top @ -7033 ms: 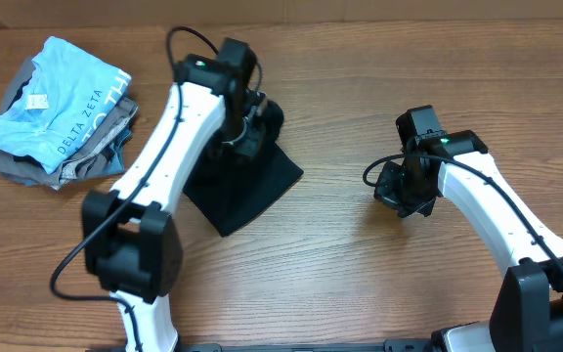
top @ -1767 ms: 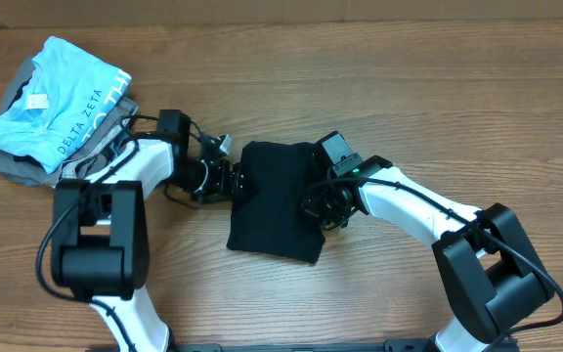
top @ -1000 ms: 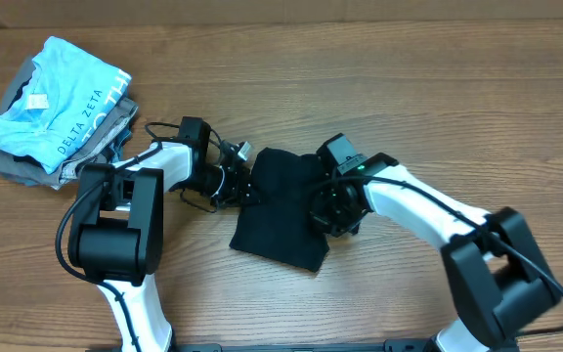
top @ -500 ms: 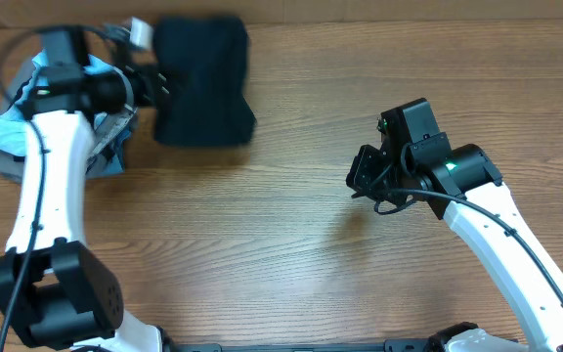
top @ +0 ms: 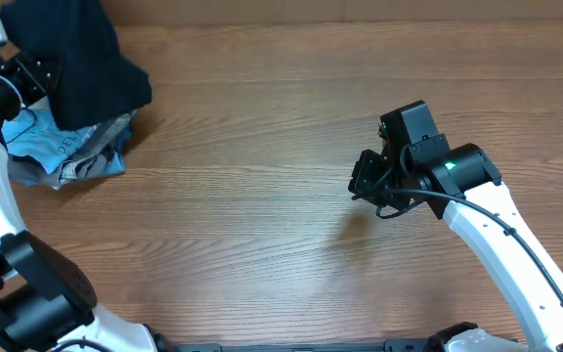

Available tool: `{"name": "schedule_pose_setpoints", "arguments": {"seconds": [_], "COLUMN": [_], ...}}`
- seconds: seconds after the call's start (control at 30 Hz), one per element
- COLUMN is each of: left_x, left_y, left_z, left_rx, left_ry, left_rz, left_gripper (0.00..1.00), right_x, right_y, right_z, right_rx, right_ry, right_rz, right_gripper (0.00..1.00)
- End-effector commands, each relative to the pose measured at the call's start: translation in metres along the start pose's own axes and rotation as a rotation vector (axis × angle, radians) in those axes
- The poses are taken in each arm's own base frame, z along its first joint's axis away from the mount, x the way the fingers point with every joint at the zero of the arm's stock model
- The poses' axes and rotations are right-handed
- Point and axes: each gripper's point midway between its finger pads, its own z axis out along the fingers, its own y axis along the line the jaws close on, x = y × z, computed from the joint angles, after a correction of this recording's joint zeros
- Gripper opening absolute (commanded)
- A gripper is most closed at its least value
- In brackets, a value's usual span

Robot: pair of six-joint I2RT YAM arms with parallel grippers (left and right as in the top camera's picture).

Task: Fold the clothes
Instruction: 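Carry the folded black shirt with the left gripper onto the clothes stack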

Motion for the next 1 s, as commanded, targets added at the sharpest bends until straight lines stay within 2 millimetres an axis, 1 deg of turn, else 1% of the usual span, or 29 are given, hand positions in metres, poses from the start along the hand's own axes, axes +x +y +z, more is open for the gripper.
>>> {"name": "schedule_pose_setpoints", "arguments": {"seconds": [0.0,0.07,0.13,0.23,0.3,0.33,0.37,0.43,0.47,0.53,0.57,0.6,0.67,0.7,0.77,0.83,0.9,0.93,0.97], "left_x": [0.002,0.005,0.007,0.004,0.002,0.002,0.002,0.006,0.009,0.016,0.019,0.022,0.031,0.036,0.038,0.034,0.025,0.014,0.004], "left_y": [0.022,0.036,0.041,0.035,0.037,0.041,0.048,0.073,0.090,0.108,0.114,0.124,0.147,0.163,0.175,0.178,0.174,0.168,0.162], "left_z": [0.006,0.007,0.007,0.003,-0.001,-0.003,-0.005,-0.011,-0.016,-0.019,-0.020,-0.021,-0.024,-0.032,-0.040,-0.049,-0.061,-0.075,-0.087], "left_rx": [-0.010,-0.022,-0.005,0.060,0.049,0.035,0.008,-0.111,-0.190,-0.258,-0.275,-0.306,-0.404,-0.493,-0.573,-0.613,-0.627,-0.633,-0.640], "left_ry": [0.015,0.022,0.026,0.023,0.014,0.011,0.008,0.009,0.013,0.027,0.036,0.043,0.057,0.064,0.064,0.050,0.024,-0.008,-0.037], "left_rz": [-0.023,-0.050,-0.065,-0.061,-0.062,-0.070,-0.080,-0.109,-0.127,-0.129,-0.127,-0.143,-0.175,-0.194,-0.208,-0.203,-0.196,-0.188,-0.180], "left_gripper": [0.04,0.04,0.04,0.04,0.04,0.04,0.04,0.04,0.04,0.04,0.05,0.09,0.23,0.40,0.50,0.55,0.59,0.66,0.67], "right_x": [-0.005,-0.005,-0.005,-0.005,-0.005,-0.006,-0.005,-0.005,-0.004,-0.003,-0.003,-0.003,-0.003,-0.003,-0.001,0.001,0.002,0.003,0.003], "right_y": [0.002,0.002,0.002,0.002,0.002,0.001,0.001,0.001,0.000,0.000,0.000,0.000,0.000,-0.001,-0.002,-0.004,-0.005,-0.006,-0.006], "right_z": [-0.004,-0.004,-0.004,-0.004,-0.004,-0.004,-0.004,-0.004,-0.004,-0.004,-0.004,-0.004,-0.004,-0.004,-0.004,-0.004,-0.004,-0.004,-0.004], "right_rx": [-0.001,0.001,0.001,0.001,0.001,0.001,0.002,0.005,0.007,0.009,0.009,0.009,0.009,0.012,0.016,0.024,0.029,0.032,0.032], "right_ry": [-0.027,-0.027,-0.026,-0.027,-0.027,-0.027,-0.026,-0.023,-0.021,-0.018,-0.018,-0.018,-0.018,-0.015,-0.010,-0.003,0.003,0.005,0.005], "right_rz": [0.012,0.019,0.019,0.019,0.019,0.019,0.019,0.020,0.021,0.022,0.022,0.022,0.022,0.023,0.025,0.028,0.030,0.031,0.031], "right_gripper": [0.04,0.04,0.04,0.04,0.04,0.04,0.04,0.04,0.04,0.04,0.04,0.04,0.04,0.04,0.04,0.04,0.04,0.04,0.04]}}
